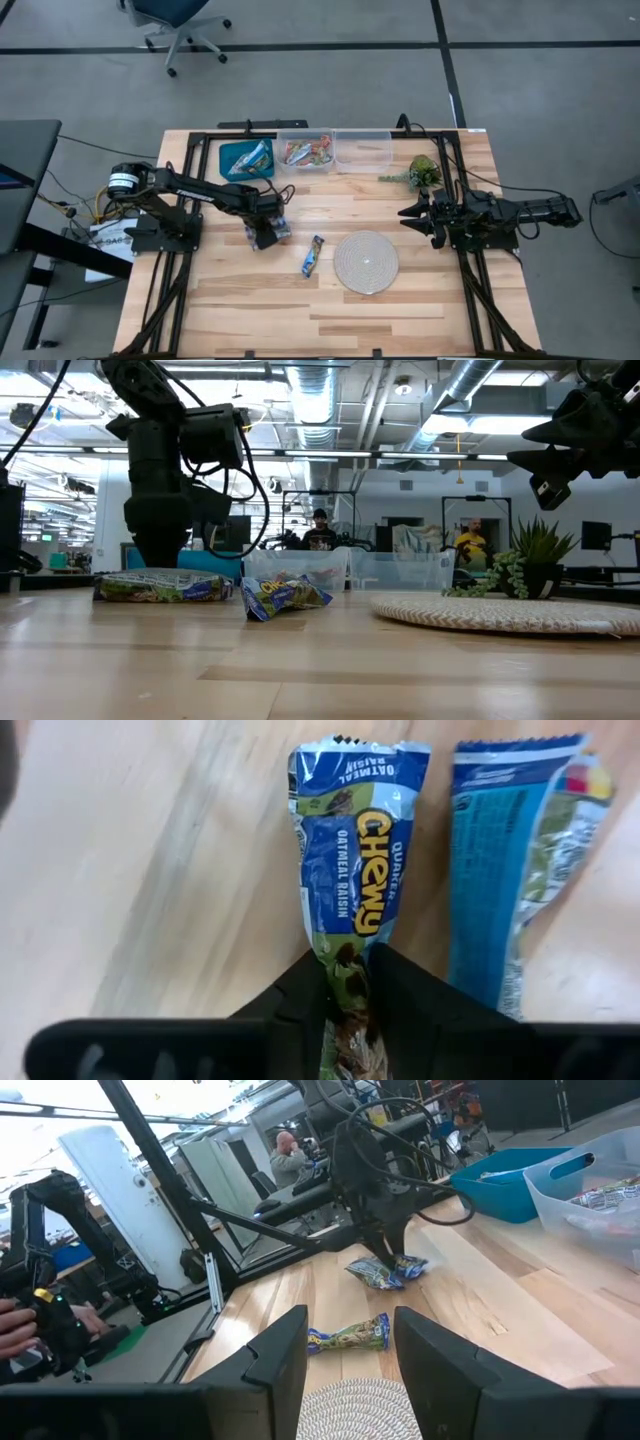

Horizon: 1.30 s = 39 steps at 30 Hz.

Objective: Pick and place Granola Bars by type
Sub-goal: Put the blue granola bar into the right transparent bin

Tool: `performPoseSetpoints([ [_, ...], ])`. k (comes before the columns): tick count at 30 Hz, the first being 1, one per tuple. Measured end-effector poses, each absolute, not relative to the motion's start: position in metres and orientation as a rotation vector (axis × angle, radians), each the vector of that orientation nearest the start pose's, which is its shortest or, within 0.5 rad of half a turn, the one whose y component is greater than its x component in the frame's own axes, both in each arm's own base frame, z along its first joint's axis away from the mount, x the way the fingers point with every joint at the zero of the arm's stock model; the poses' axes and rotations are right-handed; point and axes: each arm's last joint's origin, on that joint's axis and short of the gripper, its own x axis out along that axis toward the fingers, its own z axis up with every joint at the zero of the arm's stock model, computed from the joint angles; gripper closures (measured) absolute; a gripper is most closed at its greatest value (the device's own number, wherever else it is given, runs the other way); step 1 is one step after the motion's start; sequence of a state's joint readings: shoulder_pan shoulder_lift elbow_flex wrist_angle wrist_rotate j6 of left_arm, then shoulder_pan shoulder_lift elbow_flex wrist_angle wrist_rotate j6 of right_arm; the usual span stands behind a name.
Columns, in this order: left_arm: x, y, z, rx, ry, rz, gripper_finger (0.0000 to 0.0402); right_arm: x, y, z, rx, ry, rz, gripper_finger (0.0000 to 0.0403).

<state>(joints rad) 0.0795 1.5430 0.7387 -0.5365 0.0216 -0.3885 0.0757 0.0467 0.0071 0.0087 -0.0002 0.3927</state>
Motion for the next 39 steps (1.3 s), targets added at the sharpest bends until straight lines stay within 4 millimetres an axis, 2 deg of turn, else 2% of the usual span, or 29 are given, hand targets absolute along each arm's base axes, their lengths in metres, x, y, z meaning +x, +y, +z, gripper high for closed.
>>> performPoseSetpoints([
  [5, 0.252, 0.018, 0.139, -0.443, 1.274, 0.284, 0.0329, 0.1, 0.008, 0.163, 0.391, 0.046, 0.069, 0.0259],
  [18, 0.258, 0.019, 0.146, -0.442, 1.25, 0.272, 0.0281, 0.1, 0.008, 0.163, 0.391, 0.045, 0.069, 0.0259],
  [30, 0.254, 0.02, 0.142, -0.423, 1.25, 0.296, 0.0297, 0.1, 0.008, 0.163, 0.391, 0.045, 0.069, 0.026],
  [39, 0.254, 0.02, 0.14, -0.417, 1.25, 0.304, 0.0324, 0.1, 0.008, 0.163, 0.391, 0.046, 0.069, 0.0261],
])
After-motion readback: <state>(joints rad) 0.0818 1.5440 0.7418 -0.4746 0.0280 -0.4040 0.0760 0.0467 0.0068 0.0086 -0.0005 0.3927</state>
